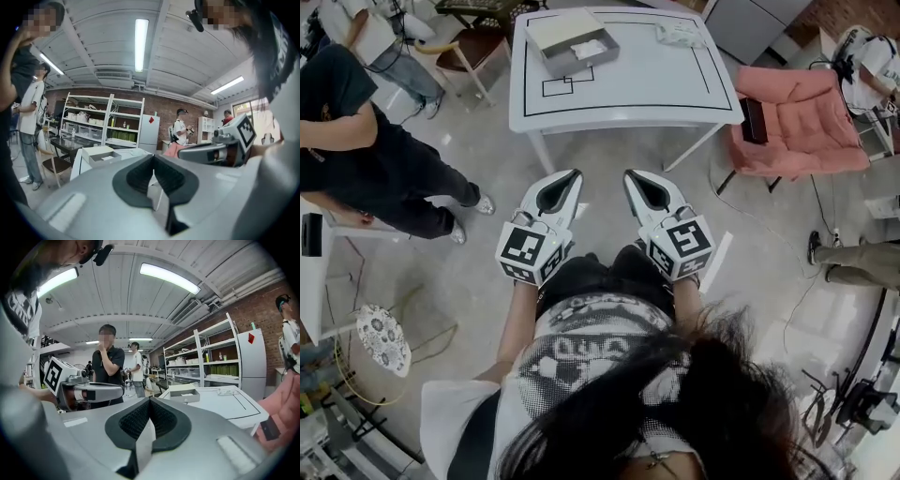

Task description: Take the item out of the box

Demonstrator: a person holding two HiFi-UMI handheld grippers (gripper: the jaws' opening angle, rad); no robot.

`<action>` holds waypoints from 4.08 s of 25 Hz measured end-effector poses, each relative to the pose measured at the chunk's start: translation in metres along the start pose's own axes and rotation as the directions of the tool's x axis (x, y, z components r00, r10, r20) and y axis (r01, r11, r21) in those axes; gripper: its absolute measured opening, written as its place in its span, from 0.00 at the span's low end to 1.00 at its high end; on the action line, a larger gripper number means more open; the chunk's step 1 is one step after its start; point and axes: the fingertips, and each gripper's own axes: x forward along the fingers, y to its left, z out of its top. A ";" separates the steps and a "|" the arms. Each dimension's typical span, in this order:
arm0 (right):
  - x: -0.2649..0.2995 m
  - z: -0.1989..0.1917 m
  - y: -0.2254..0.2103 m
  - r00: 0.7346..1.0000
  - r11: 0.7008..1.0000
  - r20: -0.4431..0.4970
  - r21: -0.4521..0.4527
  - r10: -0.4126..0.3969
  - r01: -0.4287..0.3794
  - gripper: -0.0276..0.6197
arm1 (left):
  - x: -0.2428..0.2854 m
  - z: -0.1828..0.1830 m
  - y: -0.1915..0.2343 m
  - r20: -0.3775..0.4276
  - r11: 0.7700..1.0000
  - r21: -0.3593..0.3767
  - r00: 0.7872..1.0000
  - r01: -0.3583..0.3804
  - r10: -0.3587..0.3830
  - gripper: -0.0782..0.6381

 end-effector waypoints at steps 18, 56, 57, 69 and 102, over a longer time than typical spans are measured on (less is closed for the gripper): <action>0.067 -0.001 -0.020 0.994 0.996 -0.062 -0.006 0.093 -0.094 0.04 | 0.022 -0.010 0.053 -0.013 0.995 -0.051 0.996 -0.084 0.084 0.11; 0.239 0.031 -0.260 0.958 0.960 -0.068 0.046 0.278 -0.276 0.04 | 0.286 0.041 0.157 -0.074 0.969 -0.007 0.966 -0.249 0.247 0.11; 0.242 0.031 -0.261 0.958 0.960 -0.070 0.047 0.280 -0.277 0.04 | 0.286 0.041 0.158 -0.075 0.968 -0.008 0.966 -0.250 0.249 0.11; 0.295 0.038 -0.245 0.970 0.975 -0.098 0.048 0.222 -0.218 0.04 | 0.275 0.044 0.217 -0.081 0.979 -0.014 0.976 -0.205 0.203 0.11; 0.493 -0.044 -0.282 0.802 0.963 -0.596 -0.201 0.026 -0.181 0.21 | 0.259 0.037 0.352 -0.103 1.000 -0.014 0.994 -0.028 0.026 0.11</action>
